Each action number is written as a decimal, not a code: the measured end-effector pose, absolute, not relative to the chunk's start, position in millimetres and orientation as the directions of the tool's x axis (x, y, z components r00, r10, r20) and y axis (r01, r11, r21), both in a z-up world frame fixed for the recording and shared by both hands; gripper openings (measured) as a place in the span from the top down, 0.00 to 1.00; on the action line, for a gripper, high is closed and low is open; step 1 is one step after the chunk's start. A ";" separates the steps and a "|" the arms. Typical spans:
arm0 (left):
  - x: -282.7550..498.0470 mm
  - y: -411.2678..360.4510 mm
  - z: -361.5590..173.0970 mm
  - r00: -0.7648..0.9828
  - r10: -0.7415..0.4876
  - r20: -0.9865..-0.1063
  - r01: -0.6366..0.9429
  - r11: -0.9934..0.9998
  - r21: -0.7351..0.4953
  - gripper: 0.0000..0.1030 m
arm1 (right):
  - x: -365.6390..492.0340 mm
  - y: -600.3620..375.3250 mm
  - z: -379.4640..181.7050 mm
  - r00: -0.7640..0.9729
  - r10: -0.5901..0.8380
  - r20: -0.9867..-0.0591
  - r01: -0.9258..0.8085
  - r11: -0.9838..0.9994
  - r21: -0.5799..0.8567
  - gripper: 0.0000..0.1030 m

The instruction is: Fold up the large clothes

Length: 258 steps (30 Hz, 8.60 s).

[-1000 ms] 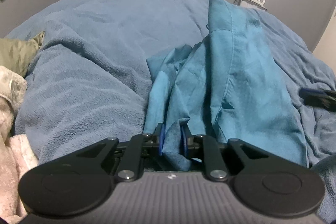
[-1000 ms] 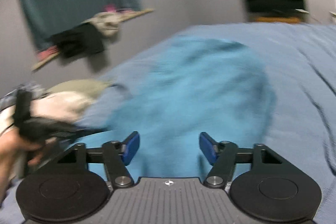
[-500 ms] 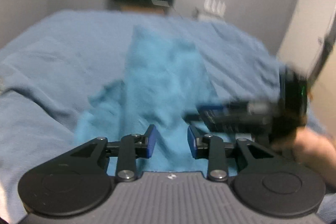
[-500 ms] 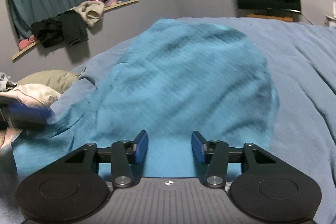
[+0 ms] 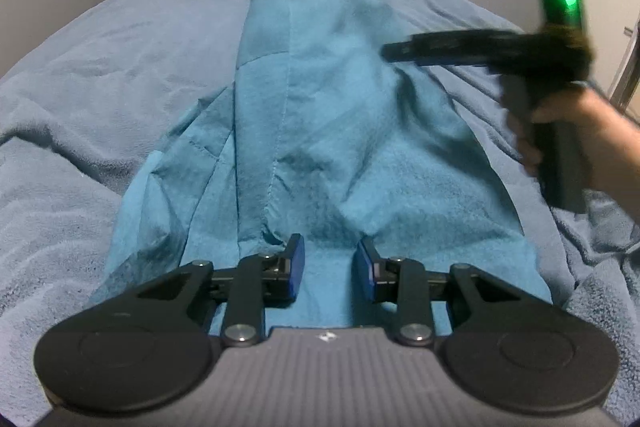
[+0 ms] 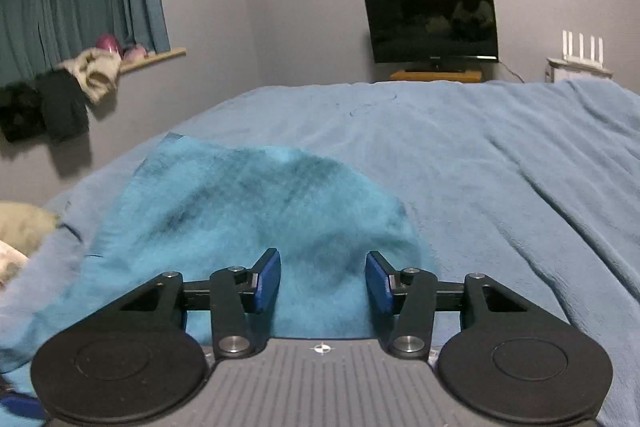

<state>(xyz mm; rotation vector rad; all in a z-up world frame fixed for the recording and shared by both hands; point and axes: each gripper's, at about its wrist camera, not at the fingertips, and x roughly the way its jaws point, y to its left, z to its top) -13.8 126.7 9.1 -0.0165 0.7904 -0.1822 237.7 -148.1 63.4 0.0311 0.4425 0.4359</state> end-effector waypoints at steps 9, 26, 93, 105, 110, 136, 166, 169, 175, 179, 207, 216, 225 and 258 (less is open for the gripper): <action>-11.4 142.9 4.1 0.677 -0.196 -0.709 0.122 0.980 -0.155 0.71 | 280.2 -52.3 47.6 0.754 0.442 -0.486 -0.505 0.863 0.002 0.52; -2.1 134.3 6.3 0.673 -0.190 -0.715 0.116 0.982 -0.152 0.71 | 294.4 -188.5 69.9 0.723 0.561 -0.403 -0.420 0.820 0.388 0.28; 129.8 72.3 -53.7 0.701 -0.303 -0.645 0.291 0.948 -0.129 0.71 | 514.9 -235.0 -1.9 0.811 0.403 -0.425 -0.199 0.872 0.448 0.00; 126.5 62.6 -53.5 0.717 -0.268 -0.643 0.276 0.957 -0.090 0.71 | 399.5 -152.0 -10.9 0.902 0.228 -0.367 -0.272 0.960 -0.070 0.31; 129.4 64.3 -55.7 0.724 -0.234 -0.649 0.249 0.966 -0.070 0.71 | 427.3 -117.9 -33.9 0.898 0.139 -0.417 -0.224 0.961 -0.163 0.25; 133.3 86.3 -62.1 0.705 -0.199 -0.681 0.176 0.979 -0.105 0.65 | 577.7 -5.8 0.0 0.796 0.174 -0.580 -0.211 0.978 0.005 0.67; 122.8 96.6 -55.5 0.751 -0.247 -0.612 0.203 0.969 -0.142 0.64 | 605.4 37.1 13.9 0.667 0.429 -0.609 -0.436 0.888 0.149 0.98; 118.0 94.6 -51.6 0.801 -0.248 -0.545 0.215 0.969 -0.124 0.65 | 590.7 53.1 8.0 0.582 0.502 -0.640 -0.469 0.850 0.240 0.99; 114.5 80.1 -58.2 0.786 -0.274 -0.554 0.283 0.957 -0.071 0.65 | 571.3 42.7 19.1 0.661 0.468 -0.586 -0.468 0.868 0.165 0.83; 113.1 77.0 -56.7 0.796 -0.280 -0.537 0.292 0.954 -0.064 0.64 | 538.4 -13.9 44.7 0.768 0.433 -0.471 -0.436 0.893 0.110 0.54; 200.2 41.8 -57.5 0.763 -0.295 -0.574 0.331 0.943 -0.045 0.64 | 612.1 -156.5 16.6 0.871 0.172 -0.461 -0.096 0.978 0.184 0.43; 138.8 56.7 -57.0 0.765 -0.233 -0.600 0.328 0.943 0.053 0.63 | 366.6 -182.0 18.9 0.893 0.153 -0.423 -0.150 0.988 0.039 0.13; 100.2 43.0 -64.6 0.802 -0.204 -0.562 0.335 0.932 0.140 0.63 | 263.7 -137.3 -25.7 0.863 0.123 -0.489 -0.234 0.957 -0.172 0.12; 115.2 65.9 -88.6 0.742 -0.208 -0.637 0.286 0.958 0.022 0.47 | 290.7 -198.9 -43.0 0.757 0.149 -0.636 0.003 0.973 0.232 0.35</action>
